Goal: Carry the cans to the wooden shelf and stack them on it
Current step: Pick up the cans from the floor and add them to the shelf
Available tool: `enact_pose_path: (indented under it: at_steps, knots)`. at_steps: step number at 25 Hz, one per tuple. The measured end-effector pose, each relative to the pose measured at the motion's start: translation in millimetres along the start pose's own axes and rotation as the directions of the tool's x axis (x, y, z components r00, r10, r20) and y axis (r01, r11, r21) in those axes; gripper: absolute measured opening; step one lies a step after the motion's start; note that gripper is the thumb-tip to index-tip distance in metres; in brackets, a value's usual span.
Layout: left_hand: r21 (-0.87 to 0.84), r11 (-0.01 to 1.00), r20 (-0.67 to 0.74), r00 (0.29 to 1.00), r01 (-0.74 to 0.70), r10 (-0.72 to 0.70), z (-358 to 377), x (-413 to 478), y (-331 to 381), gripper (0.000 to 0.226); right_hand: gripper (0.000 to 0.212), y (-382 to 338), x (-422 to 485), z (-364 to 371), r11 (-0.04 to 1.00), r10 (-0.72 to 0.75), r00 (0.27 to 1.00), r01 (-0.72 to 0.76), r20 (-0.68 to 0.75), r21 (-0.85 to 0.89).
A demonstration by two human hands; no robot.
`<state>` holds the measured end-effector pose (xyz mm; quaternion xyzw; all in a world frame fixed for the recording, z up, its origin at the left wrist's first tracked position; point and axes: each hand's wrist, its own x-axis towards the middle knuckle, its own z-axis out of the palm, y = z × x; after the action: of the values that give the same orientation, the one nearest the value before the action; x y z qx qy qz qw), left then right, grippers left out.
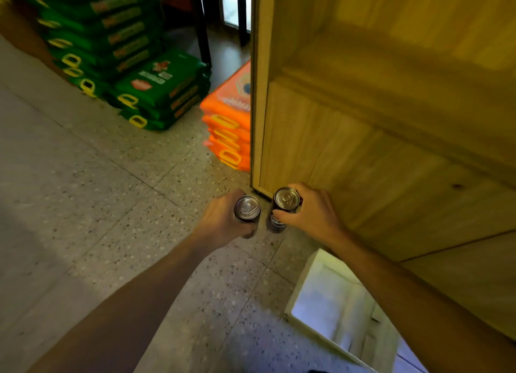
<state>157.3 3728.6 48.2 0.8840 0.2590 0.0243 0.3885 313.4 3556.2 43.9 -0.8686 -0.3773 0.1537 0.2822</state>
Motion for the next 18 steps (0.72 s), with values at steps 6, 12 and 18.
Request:
enact_pose_path:
  at_steps: [6,12,18]
  knots:
    - [0.054,0.975,0.046,0.976,-0.215,0.213,-220,-27,248,0.051,0.072,-186,-45,-285,0.992,0.073,0.996,-0.078,-0.049,-0.096]
    - [0.066,0.909,0.139,0.906,-0.412,0.4,-379,-39,479,0.052,0.073,-313,-89,-526,0.985,0.118,0.969,-0.142,-0.215,-0.098]
    - [0.014,0.828,0.148,0.82,-0.561,0.553,-429,-37,643,0.052,0.054,-345,-128,-672,0.987,0.128,0.916,-0.154,-0.381,-0.038]
